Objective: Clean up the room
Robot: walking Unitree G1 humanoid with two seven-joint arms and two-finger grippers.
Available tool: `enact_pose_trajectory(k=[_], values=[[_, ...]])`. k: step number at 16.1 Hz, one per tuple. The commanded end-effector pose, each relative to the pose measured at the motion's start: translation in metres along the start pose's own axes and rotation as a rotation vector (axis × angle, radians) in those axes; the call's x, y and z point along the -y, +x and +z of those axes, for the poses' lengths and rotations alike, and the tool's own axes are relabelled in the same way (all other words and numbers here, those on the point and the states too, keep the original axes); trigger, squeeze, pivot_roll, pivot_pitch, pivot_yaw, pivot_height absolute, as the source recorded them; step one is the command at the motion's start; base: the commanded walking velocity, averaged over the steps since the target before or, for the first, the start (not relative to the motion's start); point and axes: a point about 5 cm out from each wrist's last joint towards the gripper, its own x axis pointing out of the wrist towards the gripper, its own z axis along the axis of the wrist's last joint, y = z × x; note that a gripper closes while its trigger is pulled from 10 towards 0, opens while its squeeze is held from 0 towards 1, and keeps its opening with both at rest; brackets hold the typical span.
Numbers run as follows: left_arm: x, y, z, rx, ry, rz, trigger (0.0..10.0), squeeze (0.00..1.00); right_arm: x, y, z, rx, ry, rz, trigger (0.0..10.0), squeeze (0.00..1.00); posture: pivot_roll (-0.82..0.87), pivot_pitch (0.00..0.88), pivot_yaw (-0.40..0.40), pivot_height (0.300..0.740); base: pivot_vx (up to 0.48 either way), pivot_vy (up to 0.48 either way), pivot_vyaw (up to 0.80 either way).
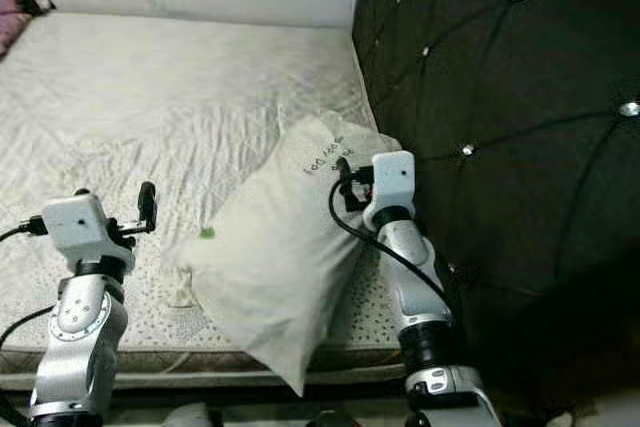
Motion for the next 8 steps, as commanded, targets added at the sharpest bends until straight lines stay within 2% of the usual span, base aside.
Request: enact_pose_trajectory(k=[1, 8], values=[[-0.006, -0.001, 0.007, 0.018, -0.002, 0.015, 10.0, 0.0, -0.003, 0.002, 0.01, 0.037, -0.004, 0.018, 10.0, 0.0, 0.07, 0.0, -0.071, 0.74, 0.0, 0.0, 0.0], [-0.008, -0.012, 0.003, -0.016, 0.008, 0.032, 10.0, 0.0, -0.006, -0.007, 0.012, 0.03, 0.021, 0.037, 10.0, 0.0, 0.07, 0.0, -0.08, 0.74, 0.0, 0.0, 0.0]])
